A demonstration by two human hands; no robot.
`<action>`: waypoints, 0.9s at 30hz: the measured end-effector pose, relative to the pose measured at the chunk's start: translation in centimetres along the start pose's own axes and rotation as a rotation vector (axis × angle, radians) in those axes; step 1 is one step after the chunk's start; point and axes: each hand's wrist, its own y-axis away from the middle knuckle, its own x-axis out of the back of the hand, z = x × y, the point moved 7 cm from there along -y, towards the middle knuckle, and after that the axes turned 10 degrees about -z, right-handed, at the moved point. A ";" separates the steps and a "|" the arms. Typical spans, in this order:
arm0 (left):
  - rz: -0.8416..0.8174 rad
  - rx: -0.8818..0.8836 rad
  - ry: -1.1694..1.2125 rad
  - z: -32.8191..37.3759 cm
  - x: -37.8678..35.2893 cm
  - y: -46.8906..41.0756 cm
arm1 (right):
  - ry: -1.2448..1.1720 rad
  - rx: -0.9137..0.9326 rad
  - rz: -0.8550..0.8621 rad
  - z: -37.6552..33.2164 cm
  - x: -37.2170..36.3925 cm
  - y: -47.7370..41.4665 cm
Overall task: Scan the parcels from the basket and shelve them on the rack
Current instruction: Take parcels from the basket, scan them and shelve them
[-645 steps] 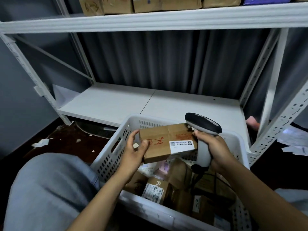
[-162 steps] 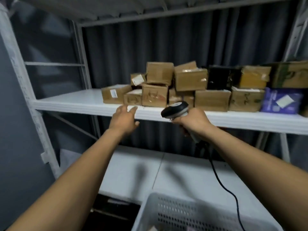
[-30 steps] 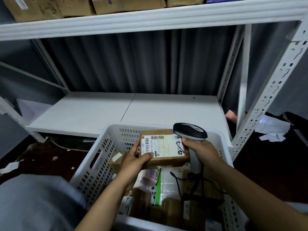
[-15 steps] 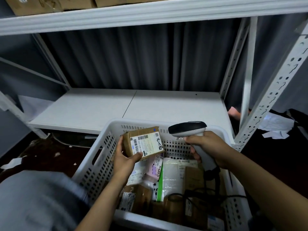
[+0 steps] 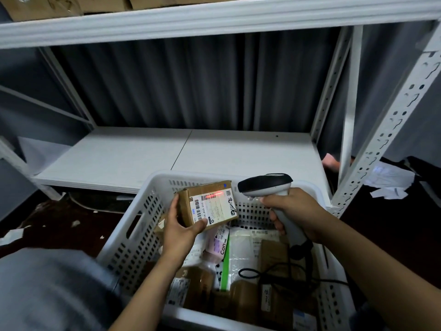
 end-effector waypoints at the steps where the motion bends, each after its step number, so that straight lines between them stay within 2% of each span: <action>1: -0.002 0.001 0.005 0.1 0.0 0.0 | 0.004 0.000 -0.005 0.0 0.0 0.0; 10: -0.031 -0.005 0.123 2.1 0.8 0.9 | 0.018 0.068 0.021 -0.5 0.0 1.1; 14: -0.053 0.002 0.271 4.5 2.5 1.6 | 0.050 0.168 0.147 -1.6 -0.5 2.0; 17: -0.130 0.005 0.370 6.3 3.9 2.0 | 0.082 0.253 0.253 -3.5 -2.2 2.8; 23: -0.203 -0.102 0.213 12.3 10.0 2.8 | -0.155 0.409 0.186 -10.2 -8.5 3.8; 27: -0.343 -0.210 0.133 16.4 14.8 3.5 | -0.137 0.447 0.133 -16.0 -12.3 3.6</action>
